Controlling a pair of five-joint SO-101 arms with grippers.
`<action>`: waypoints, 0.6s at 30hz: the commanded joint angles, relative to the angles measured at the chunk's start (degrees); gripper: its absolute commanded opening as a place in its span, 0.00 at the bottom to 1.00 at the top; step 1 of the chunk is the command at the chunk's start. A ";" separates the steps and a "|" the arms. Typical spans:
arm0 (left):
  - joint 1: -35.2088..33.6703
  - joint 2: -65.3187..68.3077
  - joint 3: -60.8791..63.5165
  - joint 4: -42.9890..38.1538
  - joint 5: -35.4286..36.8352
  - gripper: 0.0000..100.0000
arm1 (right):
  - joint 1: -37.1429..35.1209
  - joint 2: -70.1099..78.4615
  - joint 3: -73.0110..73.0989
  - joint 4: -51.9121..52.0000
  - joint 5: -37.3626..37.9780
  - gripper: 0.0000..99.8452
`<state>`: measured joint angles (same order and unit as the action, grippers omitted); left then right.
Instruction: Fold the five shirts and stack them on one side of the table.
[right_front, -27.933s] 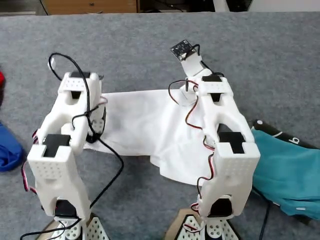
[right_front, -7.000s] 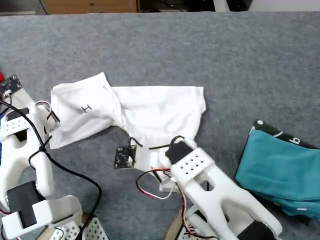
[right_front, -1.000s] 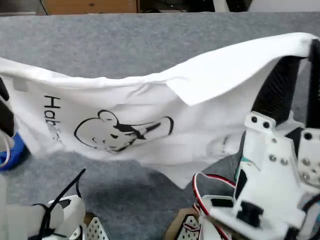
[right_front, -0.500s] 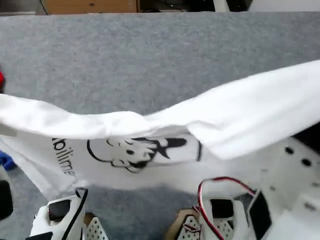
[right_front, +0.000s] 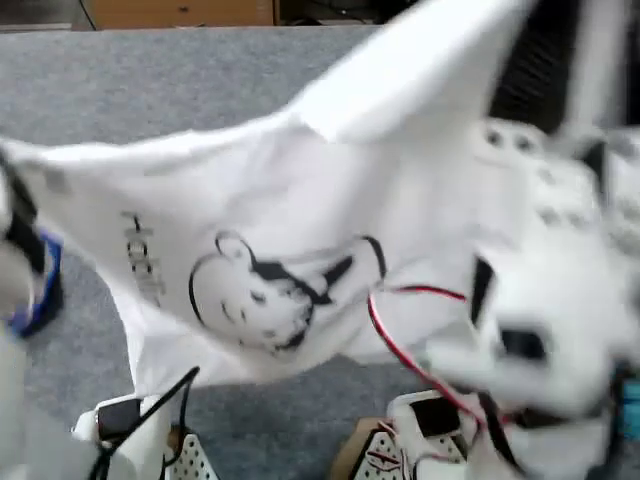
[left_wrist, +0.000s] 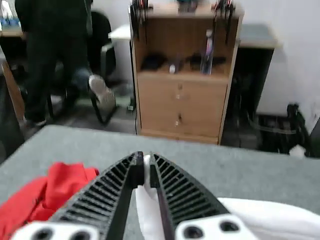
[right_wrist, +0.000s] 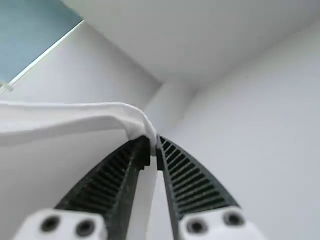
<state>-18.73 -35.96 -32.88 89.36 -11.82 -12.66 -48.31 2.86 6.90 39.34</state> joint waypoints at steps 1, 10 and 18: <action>-0.44 0.31 21.27 -16.00 0.26 0.02 | -1.10 4.18 3.12 0.97 -0.09 0.00; -0.09 2.24 57.67 -59.08 0.26 0.02 | -0.84 22.46 6.37 0.79 -4.31 0.00; 0.88 22.46 64.26 -91.16 0.26 0.02 | 1.27 42.95 5.67 -13.98 -11.34 0.00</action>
<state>-18.55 -20.31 32.88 7.78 -11.82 -12.75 -10.68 9.63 -1.80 29.32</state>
